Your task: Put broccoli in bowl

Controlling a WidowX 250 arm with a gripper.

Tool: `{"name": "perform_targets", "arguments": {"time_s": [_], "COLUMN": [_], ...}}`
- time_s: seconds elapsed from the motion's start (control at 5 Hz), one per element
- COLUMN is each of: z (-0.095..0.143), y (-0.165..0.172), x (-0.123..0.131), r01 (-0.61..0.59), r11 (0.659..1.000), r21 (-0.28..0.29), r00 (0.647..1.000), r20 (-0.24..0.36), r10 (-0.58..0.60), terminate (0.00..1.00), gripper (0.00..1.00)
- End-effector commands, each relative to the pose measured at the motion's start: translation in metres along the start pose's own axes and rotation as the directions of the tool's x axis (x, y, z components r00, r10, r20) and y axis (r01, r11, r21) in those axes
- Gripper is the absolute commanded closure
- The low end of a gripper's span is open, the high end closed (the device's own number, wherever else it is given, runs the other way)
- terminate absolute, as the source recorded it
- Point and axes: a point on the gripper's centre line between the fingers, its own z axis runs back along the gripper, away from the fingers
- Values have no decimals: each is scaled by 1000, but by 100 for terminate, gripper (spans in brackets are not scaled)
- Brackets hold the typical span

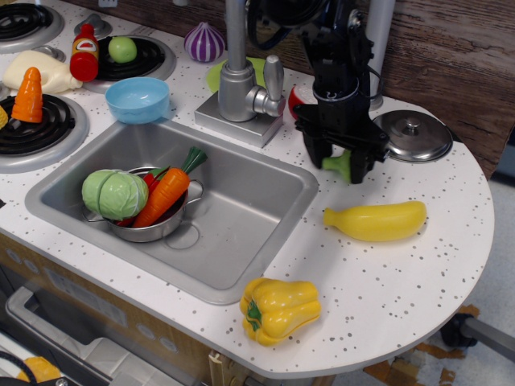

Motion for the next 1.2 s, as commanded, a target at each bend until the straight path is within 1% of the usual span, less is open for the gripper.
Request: {"name": "perform_targets", "arguments": {"time_s": [0.0,0.2,0.4,0.6,0.8,1.0], "z": [68,87,99,107,108,100], "y": [20,48,92,140,190,232], "x": [7,-11,-31,-43,-44,-42], "r01": [-6,20,67,96,144,202], "r11": [988,960,925,918,906,916], "r21": [156,279,373,385,399,346], "r00": [1000,999,996,995,989,977], "r20": [9,-42,-74,-68,-24,-11], "r10": [5,-8,-42,-75,-147,-212], "terminate": [0,0,0,0,0,0], "gripper": [100,100,100,100,100,100]}}
